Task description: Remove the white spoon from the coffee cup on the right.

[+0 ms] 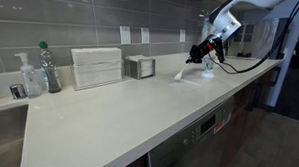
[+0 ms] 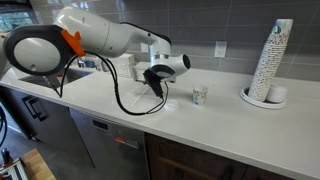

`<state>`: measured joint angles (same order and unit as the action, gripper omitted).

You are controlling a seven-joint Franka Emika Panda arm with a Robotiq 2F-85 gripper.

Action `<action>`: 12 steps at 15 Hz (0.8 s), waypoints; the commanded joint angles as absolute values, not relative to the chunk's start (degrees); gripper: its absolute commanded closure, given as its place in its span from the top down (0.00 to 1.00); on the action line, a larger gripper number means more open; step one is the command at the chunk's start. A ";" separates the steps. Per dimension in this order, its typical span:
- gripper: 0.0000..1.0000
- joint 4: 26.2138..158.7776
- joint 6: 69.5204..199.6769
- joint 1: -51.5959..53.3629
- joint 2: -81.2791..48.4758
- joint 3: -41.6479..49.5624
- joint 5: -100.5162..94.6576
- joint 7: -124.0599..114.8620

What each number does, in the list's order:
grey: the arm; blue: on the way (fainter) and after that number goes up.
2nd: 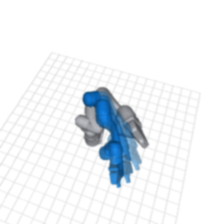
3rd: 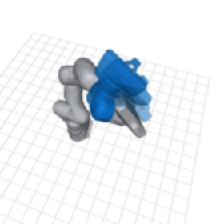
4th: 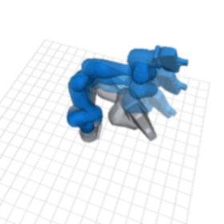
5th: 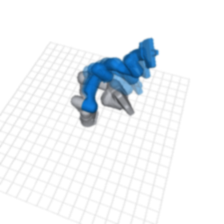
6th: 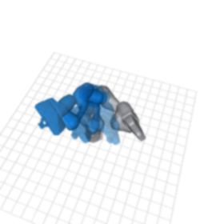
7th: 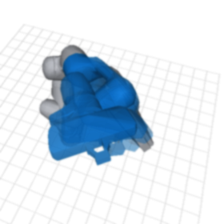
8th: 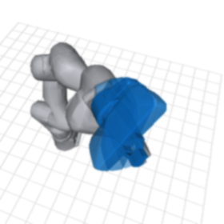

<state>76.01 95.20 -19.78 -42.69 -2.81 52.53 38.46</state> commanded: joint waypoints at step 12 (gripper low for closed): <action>0.31 76.87 95.94 -17.33 -43.95 -0.43 50.93 36.02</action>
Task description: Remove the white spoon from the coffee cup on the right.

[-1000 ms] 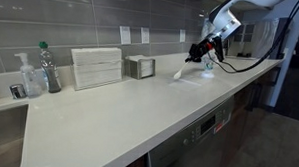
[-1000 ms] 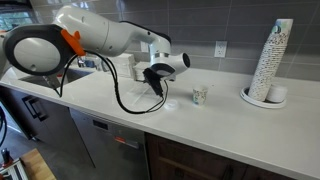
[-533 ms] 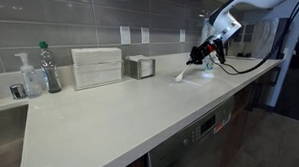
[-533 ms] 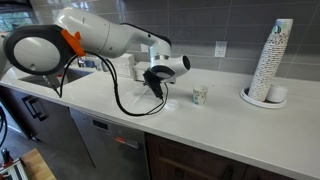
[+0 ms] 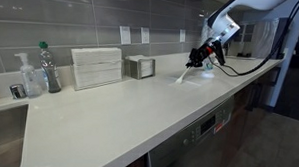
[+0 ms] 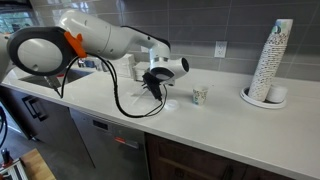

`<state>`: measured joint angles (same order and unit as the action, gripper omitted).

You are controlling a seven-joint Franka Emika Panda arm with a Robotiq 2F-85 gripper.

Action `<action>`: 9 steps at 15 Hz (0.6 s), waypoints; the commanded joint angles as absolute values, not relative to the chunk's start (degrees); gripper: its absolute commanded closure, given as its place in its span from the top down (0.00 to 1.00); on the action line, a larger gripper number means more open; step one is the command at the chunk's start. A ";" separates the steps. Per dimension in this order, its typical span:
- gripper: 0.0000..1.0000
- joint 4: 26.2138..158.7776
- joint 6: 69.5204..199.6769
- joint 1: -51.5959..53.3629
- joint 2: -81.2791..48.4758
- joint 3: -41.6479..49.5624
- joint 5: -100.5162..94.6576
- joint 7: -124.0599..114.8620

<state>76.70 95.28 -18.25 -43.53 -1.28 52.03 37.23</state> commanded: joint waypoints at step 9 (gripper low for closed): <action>1.00 76.43 95.41 -16.92 -45.85 -0.18 49.63 32.88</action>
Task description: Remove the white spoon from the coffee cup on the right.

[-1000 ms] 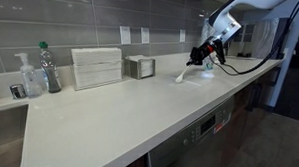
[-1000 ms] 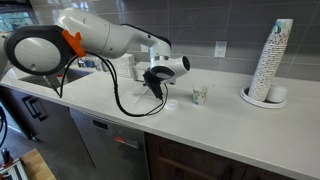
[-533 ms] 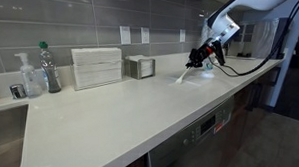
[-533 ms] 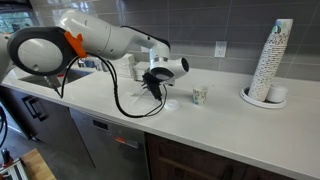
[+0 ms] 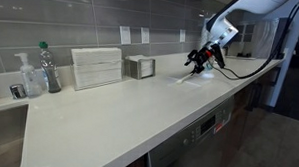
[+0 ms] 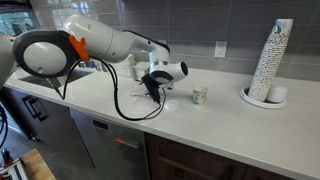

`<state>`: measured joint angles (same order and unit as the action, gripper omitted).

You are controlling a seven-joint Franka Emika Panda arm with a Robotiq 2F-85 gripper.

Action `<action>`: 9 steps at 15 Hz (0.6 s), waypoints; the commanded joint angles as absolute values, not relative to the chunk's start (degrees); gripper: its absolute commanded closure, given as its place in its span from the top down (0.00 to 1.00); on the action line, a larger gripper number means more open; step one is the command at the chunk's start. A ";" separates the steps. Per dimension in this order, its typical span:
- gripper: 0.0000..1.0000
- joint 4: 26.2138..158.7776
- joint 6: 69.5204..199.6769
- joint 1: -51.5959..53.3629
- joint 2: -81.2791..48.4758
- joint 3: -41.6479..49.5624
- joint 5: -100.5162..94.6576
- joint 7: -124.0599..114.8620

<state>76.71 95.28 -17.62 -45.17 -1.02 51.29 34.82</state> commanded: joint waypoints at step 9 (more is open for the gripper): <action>1.00 75.93 93.62 -13.44 -37.37 2.46 34.03 17.68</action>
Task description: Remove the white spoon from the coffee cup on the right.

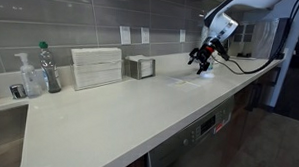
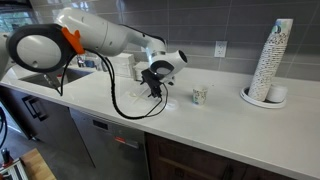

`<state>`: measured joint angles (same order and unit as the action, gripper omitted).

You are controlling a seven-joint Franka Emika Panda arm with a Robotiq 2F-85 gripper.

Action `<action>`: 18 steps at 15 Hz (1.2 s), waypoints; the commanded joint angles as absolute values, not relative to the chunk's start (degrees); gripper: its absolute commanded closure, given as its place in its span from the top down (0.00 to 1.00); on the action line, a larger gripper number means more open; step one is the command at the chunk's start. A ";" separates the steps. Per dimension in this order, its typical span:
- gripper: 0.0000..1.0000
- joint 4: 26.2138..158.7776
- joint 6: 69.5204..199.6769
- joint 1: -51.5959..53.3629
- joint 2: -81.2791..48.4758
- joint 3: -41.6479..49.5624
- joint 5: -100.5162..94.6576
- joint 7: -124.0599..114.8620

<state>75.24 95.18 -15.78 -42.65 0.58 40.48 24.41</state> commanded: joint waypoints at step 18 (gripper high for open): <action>1.00 73.43 81.92 -5.48 -18.29 1.65 6.90 -3.04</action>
